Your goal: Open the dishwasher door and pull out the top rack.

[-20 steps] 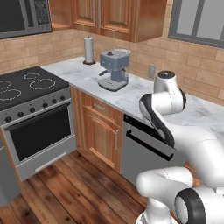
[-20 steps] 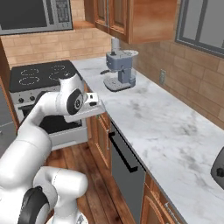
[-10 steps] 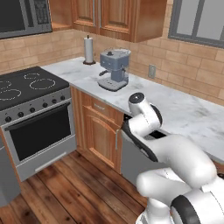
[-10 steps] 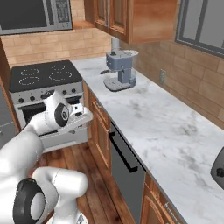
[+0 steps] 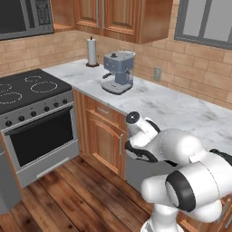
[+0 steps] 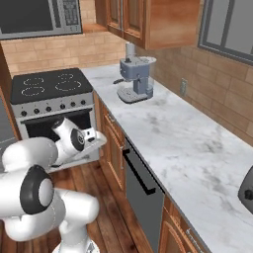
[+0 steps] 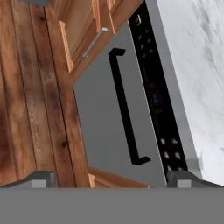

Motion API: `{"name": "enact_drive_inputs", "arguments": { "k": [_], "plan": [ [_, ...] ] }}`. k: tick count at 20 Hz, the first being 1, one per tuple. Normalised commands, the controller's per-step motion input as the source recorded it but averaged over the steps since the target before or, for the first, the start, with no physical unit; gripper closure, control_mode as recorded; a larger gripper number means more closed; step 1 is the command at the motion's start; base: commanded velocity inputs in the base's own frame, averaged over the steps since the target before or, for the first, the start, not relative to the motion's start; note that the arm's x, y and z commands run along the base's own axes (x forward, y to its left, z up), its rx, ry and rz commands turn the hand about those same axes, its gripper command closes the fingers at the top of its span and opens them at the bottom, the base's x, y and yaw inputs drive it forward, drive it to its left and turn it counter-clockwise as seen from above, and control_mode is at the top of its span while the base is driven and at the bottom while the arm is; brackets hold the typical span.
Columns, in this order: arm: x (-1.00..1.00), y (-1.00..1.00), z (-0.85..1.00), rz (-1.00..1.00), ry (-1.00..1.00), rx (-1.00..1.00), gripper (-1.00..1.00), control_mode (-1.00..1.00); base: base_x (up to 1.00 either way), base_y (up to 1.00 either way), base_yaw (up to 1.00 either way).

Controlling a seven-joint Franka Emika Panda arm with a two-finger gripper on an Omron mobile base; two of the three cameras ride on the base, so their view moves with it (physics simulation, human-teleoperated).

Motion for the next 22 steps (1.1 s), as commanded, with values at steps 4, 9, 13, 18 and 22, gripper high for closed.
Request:
{"name": "enact_drive_inputs", "arguments": {
  "k": [4, 9, 13, 18, 22],
  "plan": [
    [0.52, 0.00, -0.53, -0.01, 0.00, -0.07, -1.00, -1.00, 0.00, 0.00, 0.00],
    [0.49, 0.00, -0.51, -0.06, -0.05, -0.14, -1.00, -1.00, 0.00, 0.00, 0.00],
    [0.37, 0.00, -0.45, -0.12, -0.05, -0.15, -1.00, -1.00, 0.00, 0.00, 0.00],
    [0.26, -0.01, -0.35, -0.12, -0.02, -0.13, -1.00, -1.00, 0.00, 0.00, 0.00],
    [0.30, -0.08, -0.17, -0.10, 0.00, -0.11, -1.00, -1.00, 0.00, 0.00, 0.00]
  ]
}}
